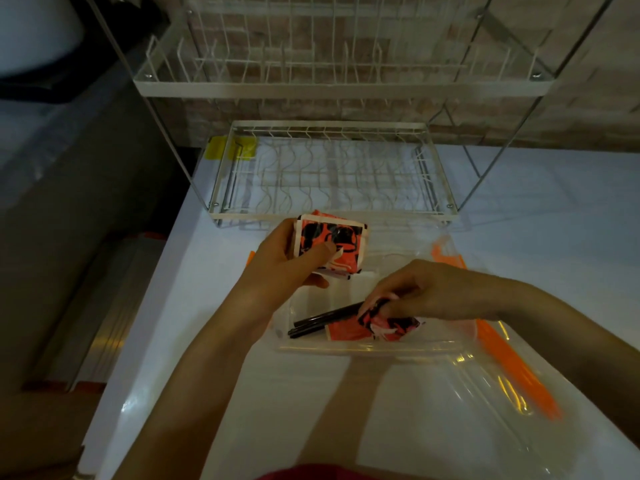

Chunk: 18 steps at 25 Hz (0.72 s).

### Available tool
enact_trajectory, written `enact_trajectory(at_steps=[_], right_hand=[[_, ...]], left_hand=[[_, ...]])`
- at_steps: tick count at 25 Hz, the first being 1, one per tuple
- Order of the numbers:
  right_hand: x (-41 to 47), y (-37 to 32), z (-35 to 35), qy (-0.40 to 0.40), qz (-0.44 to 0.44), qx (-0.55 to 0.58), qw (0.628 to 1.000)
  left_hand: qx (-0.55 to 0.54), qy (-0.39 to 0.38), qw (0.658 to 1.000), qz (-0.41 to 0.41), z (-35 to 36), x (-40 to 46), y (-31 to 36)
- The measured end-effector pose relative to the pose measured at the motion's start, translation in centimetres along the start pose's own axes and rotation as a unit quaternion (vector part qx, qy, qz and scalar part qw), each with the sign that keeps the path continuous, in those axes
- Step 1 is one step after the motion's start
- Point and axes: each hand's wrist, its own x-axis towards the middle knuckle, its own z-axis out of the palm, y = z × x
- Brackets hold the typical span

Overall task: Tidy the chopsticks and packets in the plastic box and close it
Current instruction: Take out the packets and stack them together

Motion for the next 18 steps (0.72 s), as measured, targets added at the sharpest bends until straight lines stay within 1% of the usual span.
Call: enact_trajectory(at_steps=[1, 3, 5, 7, 11, 13, 14, 16, 18], right_hand=[[-0.2, -0.2, -0.2, 0.038, -0.008, 0.032, 0.999], [-0.7, -0.7, -0.8, 0.114, -0.042, 0.146, 0.982], [-1.1, -1.7, -1.4, 0.183, -0.081, 0.252, 0.947], [-0.9, -2.4, -1.6, 0.242, -0.108, 0.301, 0.916], [0.5, -3.3, -0.5, 0.346, -0.109, 0.256, 0.896], [1.0, -3.4, 0.2, 0.379, -0.103, 0.231, 0.89], [1.2, -3.3, 0.6, 0.392, -0.099, 0.199, 0.893], [1.5, -3.0, 1.4, 0.425, -0.083, 0.085, 0.897], [1.6, -2.9, 2.0, 0.45, -0.057, -0.005, 0.891]], left_hand=[[0.002, 0.002, 1.0, -0.004, 0.1, 0.0, 0.0], [0.008, 0.005, 1.0, -0.009, 0.2, 0.0, -0.1], [0.009, 0.003, 1.0, -0.015, 0.4, 0.0, 0.0], [-0.018, -0.008, 1.0, -0.022, 0.7, -0.1, 0.0], [-0.114, -0.05, 0.992, -0.017, 1.0, -0.5, 0.1], [-0.155, -0.072, 0.985, -0.012, 0.9, -0.6, 0.2], [-0.172, -0.081, 0.982, -0.01, 0.8, -0.7, 0.2], [-0.202, -0.089, 0.975, -0.01, 0.7, -0.8, 0.2], [-0.206, -0.082, 0.975, -0.004, 0.7, -0.8, 0.1]])
